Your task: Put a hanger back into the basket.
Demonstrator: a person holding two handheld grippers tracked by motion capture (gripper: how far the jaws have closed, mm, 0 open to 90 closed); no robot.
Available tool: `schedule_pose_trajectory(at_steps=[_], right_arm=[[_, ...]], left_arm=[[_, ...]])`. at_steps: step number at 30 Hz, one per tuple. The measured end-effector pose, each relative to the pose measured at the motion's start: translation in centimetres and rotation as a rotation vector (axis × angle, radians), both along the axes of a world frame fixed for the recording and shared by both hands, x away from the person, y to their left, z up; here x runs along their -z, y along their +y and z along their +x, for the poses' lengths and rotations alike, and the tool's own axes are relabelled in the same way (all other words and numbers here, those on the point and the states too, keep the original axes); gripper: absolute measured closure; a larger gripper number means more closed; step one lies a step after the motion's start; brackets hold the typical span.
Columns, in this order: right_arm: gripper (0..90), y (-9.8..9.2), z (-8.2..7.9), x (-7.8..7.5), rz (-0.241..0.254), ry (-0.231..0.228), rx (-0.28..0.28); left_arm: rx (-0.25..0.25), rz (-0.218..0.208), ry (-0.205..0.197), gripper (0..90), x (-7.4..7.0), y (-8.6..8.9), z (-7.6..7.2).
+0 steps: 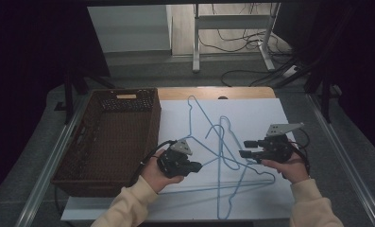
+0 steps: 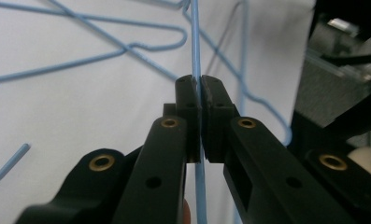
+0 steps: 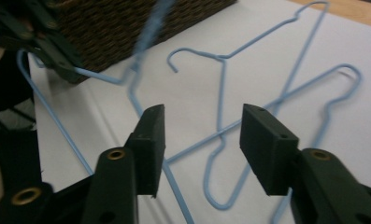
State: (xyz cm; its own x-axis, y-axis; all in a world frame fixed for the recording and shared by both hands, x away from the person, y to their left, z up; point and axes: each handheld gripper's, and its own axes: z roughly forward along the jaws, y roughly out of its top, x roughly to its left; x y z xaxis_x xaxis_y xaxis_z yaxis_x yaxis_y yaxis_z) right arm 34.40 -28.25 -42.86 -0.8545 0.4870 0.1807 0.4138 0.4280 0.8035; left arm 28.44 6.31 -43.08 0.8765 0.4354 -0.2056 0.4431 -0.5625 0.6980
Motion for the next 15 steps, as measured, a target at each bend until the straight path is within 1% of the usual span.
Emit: schedule_pose_trajectory(at_steps=[1,2,3,4,5,6,7,8,10,11,12,15], right_arm=[[48.0,0.0,0.0,0.0,0.0,0.0,0.0],[45.1,-0.7,0.1,0.0,0.021,0.006,0.021],[45.1,-0.7,0.1,0.0,0.021,0.006,0.021],[43.1,-1.2,0.1,0.1,0.035,0.007,0.043],[42.4,-1.5,0.1,0.1,0.041,0.006,0.055],[42.4,-1.5,0.1,0.1,0.041,0.006,0.055],[42.1,-1.7,0.2,0.1,0.045,0.004,0.068],[41.1,-2.2,0.2,0.0,0.052,-0.001,0.088],[40.6,-2.6,0.3,0.1,0.056,-0.002,0.105],[40.6,-2.6,0.3,0.1,0.056,-0.002,0.105],[40.3,-2.8,0.3,0.1,0.056,-0.003,0.114],[39.9,-2.8,0.3,0.3,0.048,-0.001,0.122]], left_arm=[[0.0,0.0,0.0,87.2,0.0,0.0,0.0],[-0.006,-0.026,-0.003,87.2,-0.5,0.5,-0.2],[-0.006,-0.026,-0.003,87.3,-0.5,0.5,-0.2],[-0.013,-0.041,-0.01,87.3,-1.2,1.0,-0.4],[-0.013,-0.041,-0.01,87.3,-1.2,1.0,-0.4],[-0.015,-0.046,-0.015,87.3,-1.5,1.3,-0.5],[-0.021,-0.056,-0.019,87.2,-1.8,1.6,-0.6],[-0.034,-0.081,-0.026,87.3,-2.5,2.4,-0.7],[-0.045,-0.106,-0.034,87.3,-3.3,3.3,-0.8],[-0.045,-0.106,-0.034,87.2,-3.3,3.3,-0.8],[-0.05,-0.115,-0.039,87.2,-3.6,3.8,-0.9],[-0.071,-0.16,-0.036,87.2,-4.4,5.3,-0.8]])
